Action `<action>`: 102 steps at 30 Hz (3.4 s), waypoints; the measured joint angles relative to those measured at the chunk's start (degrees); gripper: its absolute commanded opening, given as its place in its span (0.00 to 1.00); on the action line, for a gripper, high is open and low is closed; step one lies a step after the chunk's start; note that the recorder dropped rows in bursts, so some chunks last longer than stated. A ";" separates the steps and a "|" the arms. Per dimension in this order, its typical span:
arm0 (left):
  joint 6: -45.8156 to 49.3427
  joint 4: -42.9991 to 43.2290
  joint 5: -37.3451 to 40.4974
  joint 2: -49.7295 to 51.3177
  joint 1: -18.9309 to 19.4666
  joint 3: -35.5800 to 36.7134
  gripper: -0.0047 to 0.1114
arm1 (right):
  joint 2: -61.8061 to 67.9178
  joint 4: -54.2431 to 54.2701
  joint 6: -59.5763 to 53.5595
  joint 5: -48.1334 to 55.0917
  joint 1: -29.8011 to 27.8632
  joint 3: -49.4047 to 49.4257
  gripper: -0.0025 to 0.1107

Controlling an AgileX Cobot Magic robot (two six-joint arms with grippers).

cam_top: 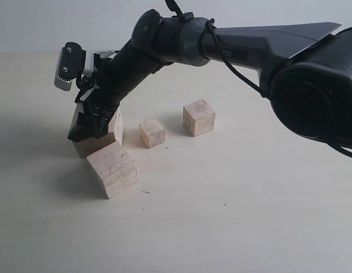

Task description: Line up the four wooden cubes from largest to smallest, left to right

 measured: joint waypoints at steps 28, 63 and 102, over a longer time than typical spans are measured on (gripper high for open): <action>0.00 0.00 0.00 0.00 0.00 0.00 0.04 | -9.51 0.86 11.83 8.81 -0.22 0.21 0.95; 0.00 0.00 0.00 0.00 0.00 0.00 0.04 | -14.05 -33.68 79.65 10.09 11.27 15.23 0.75; 0.00 0.00 0.00 0.00 0.00 0.00 0.04 | -18.44 -29.73 30.80 21.09 -1.39 15.23 0.02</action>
